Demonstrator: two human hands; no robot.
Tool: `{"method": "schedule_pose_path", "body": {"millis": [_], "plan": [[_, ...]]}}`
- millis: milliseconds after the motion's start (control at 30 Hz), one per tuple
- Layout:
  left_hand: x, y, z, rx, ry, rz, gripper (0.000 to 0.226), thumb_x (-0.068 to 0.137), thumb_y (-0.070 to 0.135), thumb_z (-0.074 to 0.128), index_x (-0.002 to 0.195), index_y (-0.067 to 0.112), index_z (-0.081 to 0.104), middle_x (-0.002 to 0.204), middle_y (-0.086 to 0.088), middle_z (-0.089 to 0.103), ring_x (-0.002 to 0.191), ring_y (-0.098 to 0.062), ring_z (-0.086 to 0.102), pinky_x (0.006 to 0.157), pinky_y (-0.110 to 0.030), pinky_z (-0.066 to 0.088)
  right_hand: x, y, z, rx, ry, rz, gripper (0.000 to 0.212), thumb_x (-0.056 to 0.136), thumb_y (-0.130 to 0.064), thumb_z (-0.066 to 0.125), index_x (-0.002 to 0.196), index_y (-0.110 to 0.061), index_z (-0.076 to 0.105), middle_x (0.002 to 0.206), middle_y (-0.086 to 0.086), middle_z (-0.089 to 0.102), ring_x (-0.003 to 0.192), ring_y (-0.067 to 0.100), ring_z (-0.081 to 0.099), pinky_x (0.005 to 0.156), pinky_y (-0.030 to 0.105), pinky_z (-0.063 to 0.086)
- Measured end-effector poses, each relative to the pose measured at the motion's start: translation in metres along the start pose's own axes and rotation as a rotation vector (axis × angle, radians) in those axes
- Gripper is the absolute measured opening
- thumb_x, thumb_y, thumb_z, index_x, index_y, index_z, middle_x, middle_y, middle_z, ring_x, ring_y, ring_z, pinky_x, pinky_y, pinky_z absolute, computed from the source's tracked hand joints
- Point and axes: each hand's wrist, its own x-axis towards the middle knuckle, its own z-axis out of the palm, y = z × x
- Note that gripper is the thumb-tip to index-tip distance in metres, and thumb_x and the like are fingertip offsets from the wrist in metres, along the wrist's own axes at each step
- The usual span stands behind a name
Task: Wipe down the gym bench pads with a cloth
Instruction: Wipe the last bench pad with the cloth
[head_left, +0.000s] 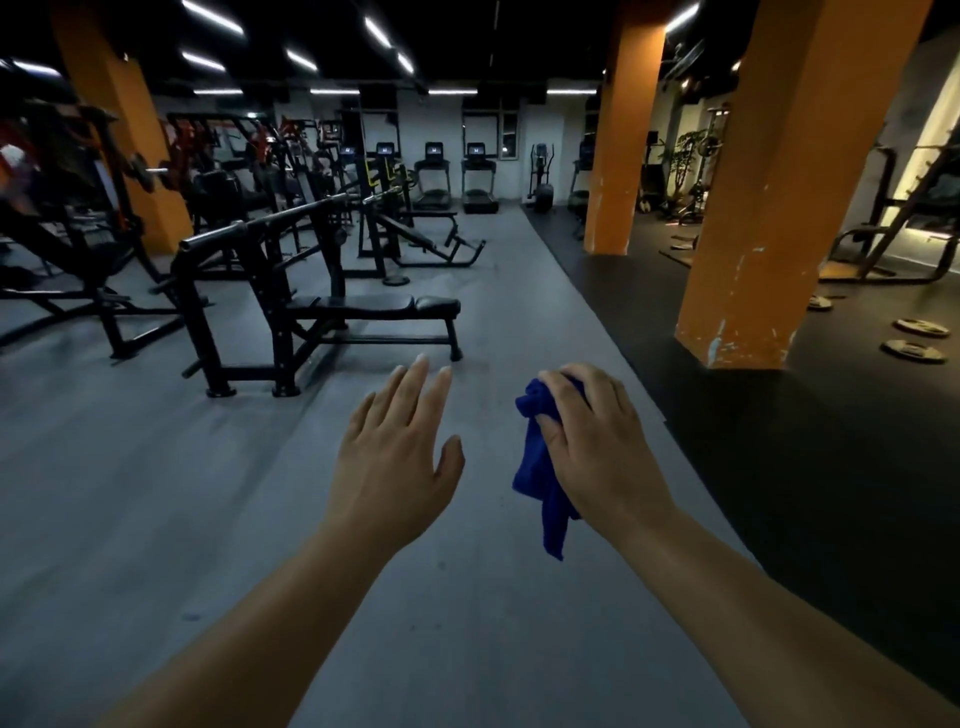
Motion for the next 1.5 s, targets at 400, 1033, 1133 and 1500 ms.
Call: {"method": "schedule_pose_path", "body": {"millis": [400, 1033, 1133, 1500], "plan": [[0.33, -0.14, 0.174, -0.055, 0.06, 0.046, 0.07, 0.101, 0.047, 0.037, 0.16, 0.024, 0.008, 0.168, 0.0, 0.003, 0.154, -0.017, 0.001, 0.122, -0.036, 0.003, 0.284, 0.14, 0.206, -0.076, -0.053, 0.04, 0.039, 0.098, -0.027, 0.051, 0.136, -0.016, 0.05, 0.138, 0.003, 0.045, 0.127, 0.024, 0.044, 0.105, 0.045, 0.044], [0.835, -0.243, 0.445, 0.035, 0.083, 0.063, 0.068, 0.1, 0.043, 0.044, 0.159, 0.024, 0.015, 0.167, -0.002, 0.012, 0.154, -0.019, 0.009, 0.122, -0.037, 0.005, 0.713, 0.426, 0.502, 0.008, 0.007, 0.005, 0.043, 0.097, -0.033, 0.041, 0.136, -0.015, 0.051, 0.136, 0.003, 0.045, 0.125, 0.023, 0.045, 0.105, 0.042, 0.043], [0.909, -0.275, 0.491, 0.033, 0.084, 0.052, 0.067, 0.1, 0.045, 0.04, 0.159, 0.025, 0.016, 0.167, -0.002, 0.013, 0.154, -0.019, 0.01, 0.122, -0.037, 0.006, 0.78, 0.462, 0.555, 0.006, 0.012, -0.015, 0.045, 0.097, -0.034, 0.039, 0.135, -0.014, 0.051, 0.135, 0.004, 0.046, 0.124, 0.023, 0.045, 0.105, 0.04, 0.043], [1.212, -0.383, 0.672, 0.019, 0.024, 0.105, 0.074, 0.095, 0.052, 0.02, 0.16, 0.021, 0.005, 0.168, 0.0, 0.0, 0.154, -0.016, -0.001, 0.12, -0.033, -0.004, 1.034, 0.611, 0.755, -0.021, 0.011, 0.045, 0.044, 0.097, -0.032, 0.04, 0.137, -0.015, 0.05, 0.138, 0.001, 0.043, 0.127, 0.022, 0.041, 0.105, 0.044, 0.043]]}}
